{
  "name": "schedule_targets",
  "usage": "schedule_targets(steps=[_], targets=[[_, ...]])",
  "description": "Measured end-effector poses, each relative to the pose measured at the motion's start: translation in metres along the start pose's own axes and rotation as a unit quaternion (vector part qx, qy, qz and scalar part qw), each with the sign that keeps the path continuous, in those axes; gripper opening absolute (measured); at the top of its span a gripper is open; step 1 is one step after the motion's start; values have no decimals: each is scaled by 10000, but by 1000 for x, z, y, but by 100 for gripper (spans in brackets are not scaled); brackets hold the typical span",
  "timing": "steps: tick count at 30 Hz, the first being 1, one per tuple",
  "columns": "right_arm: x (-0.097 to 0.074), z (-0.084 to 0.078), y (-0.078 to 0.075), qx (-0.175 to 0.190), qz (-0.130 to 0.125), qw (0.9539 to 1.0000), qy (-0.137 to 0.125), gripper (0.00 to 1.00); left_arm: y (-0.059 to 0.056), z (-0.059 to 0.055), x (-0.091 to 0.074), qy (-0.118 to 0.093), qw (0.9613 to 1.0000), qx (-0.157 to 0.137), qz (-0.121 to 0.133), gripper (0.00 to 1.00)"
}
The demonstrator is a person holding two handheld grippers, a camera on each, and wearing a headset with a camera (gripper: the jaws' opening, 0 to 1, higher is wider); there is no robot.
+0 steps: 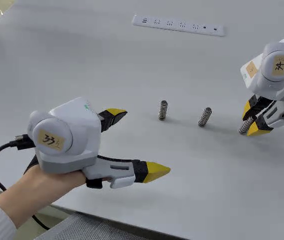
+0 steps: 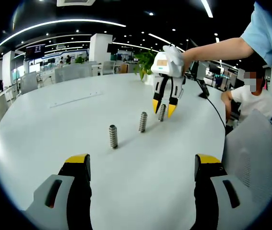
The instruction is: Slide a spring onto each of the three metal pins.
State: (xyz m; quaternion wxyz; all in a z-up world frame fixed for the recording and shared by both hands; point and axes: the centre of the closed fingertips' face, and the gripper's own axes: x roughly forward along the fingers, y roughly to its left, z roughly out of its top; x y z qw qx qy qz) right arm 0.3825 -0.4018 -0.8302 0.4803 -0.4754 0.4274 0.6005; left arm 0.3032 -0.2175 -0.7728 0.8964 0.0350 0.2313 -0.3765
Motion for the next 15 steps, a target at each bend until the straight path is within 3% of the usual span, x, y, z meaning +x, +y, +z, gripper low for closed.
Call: schedule_targets(steps=[3, 8, 15], targets=[[0, 3, 0, 29, -62, 9999, -122, 45, 0, 0, 0, -7, 10000, -5, -5, 88], [3, 4, 0, 256, -62, 9991, -342, 52, 0, 0, 0, -18, 10000, 0, -3, 88], [2, 10, 2, 400, -312, 9960, -730, 80, 1, 3, 1, -8, 10000, 52, -22, 88]])
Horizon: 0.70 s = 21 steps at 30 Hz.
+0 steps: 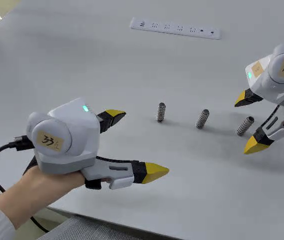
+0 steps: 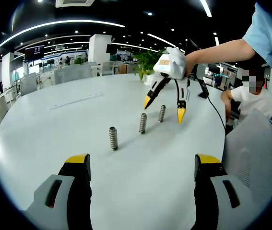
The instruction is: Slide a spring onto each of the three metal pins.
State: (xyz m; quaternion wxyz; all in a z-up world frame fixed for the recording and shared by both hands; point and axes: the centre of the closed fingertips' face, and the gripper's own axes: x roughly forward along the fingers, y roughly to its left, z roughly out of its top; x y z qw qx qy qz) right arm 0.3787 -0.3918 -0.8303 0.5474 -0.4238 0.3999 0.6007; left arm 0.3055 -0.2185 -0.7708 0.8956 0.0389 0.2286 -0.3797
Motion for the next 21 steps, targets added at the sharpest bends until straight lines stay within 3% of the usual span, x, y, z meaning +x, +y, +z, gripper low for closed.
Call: schedule_targets(steps=[6, 13, 15, 21], targets=[[-3, 2, 0, 373, -222, 9984, -369, 99, 1, 3, -1, -21, 10000, 17, 15, 88], [-4, 2, 10, 563, -379, 9960, -585, 99, 5, 1, -5, -21, 10000, -29, 83, 88], [-4, 5, 3, 619, -562, 9934, -785, 99, 5, 1, -7, -17, 9999, -21, 101, 88], [-12, 14, 11, 791, -885, 9858, -1189, 99, 7, 4, -10, -54, 9999, -43, 154, 88]])
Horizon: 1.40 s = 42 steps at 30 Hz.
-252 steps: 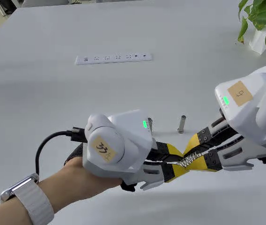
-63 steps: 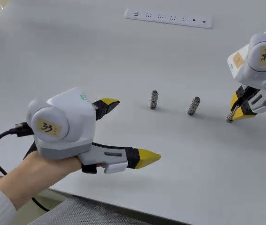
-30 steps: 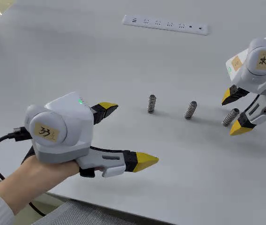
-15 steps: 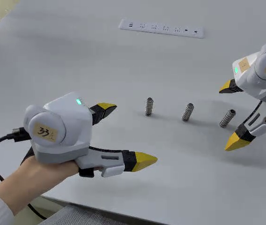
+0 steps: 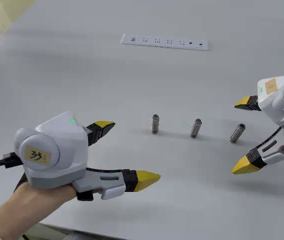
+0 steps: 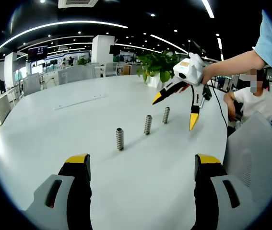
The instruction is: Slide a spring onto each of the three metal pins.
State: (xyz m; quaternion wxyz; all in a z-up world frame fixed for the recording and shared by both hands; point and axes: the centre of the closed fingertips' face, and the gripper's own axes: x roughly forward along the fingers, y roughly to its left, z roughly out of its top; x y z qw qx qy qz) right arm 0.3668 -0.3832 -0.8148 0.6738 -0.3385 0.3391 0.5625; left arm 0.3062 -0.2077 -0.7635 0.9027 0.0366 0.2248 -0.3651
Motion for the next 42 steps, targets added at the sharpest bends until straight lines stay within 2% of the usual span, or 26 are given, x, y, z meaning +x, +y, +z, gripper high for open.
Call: schedule_targets(steps=[1, 2, 5, 12, 18, 23, 31, 42], targets=[[0, -1, -5, 43, -20, 10000, -45, 99, 0, 1, -1, -10, 10000, -9, 8, 88], [-1, -1, -4, 63, -41, 10000, -64, 99, 0, 1, -1, -13, 10000, -9, 13, 88], [-6, -2, 5, 43, -119, 9999, -111, 99, 0, 2, -2, -34, 10000, -13, 26, 88], [-20, -7, 25, 339, -285, 9985, -316, 99, -1, -1, -6, -34, 10000, -6, 51, 88], [-33, -19, 39, 616, -520, 9957, -445, 99, 2, -1, -10, -43, 10000, -10, 83, 88], [-45, -30, 46, 939, -699, 9915, -572, 99, 4, -5, -15, 26, 10000, 28, 76, 89], [-60, -48, 54, 1467, -965, 9815, -766, 99, 10, -7, -20, 103, 9999, 78, 103, 89], [-71, -61, 65, 1906, -1227, 9691, -969, 99, 7, -13, -26, 186, 9998, 71, 86, 89]])
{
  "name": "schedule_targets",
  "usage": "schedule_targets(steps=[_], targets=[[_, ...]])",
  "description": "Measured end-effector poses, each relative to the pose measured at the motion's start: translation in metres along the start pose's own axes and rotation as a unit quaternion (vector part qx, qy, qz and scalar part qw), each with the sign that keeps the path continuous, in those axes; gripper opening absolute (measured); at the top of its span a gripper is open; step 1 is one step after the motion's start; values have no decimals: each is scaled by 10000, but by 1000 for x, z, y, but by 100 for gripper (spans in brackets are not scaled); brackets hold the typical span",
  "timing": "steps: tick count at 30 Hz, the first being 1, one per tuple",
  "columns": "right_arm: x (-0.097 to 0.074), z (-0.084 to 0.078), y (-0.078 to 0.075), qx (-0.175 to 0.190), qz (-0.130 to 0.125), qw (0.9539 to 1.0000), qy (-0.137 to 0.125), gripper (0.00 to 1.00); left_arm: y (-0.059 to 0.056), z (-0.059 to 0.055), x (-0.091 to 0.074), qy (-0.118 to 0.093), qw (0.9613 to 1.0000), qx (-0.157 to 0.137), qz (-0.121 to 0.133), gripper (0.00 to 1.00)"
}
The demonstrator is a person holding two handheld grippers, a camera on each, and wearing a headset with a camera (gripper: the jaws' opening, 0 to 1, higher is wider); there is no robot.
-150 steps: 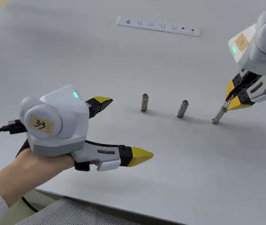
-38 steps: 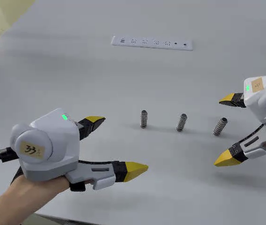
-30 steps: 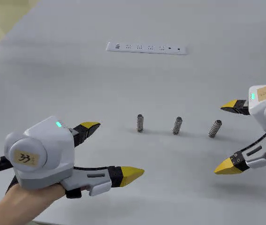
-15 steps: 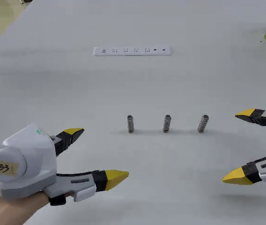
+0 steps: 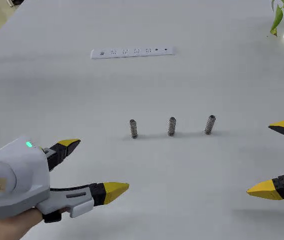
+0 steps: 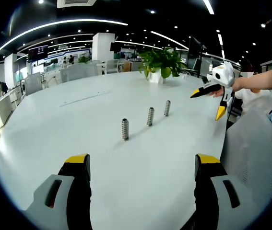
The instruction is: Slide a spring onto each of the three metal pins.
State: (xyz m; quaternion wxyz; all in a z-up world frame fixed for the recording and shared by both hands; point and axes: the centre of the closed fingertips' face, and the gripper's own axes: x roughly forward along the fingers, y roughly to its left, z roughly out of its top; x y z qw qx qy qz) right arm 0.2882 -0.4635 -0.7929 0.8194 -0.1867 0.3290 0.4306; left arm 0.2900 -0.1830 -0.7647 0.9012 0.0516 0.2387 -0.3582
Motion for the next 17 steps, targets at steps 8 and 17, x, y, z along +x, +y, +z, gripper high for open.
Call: schedule_targets(steps=[8, 17], targets=[[-8, -4, 1, 183, -64, 9998, -105, 99, -2, -4, -4, 29, 10000, -58, 21, 89], [-11, -2, 1, 211, -92, 9996, -170, 99, -2, 0, -4, -11, 10000, -78, 51, 89]])
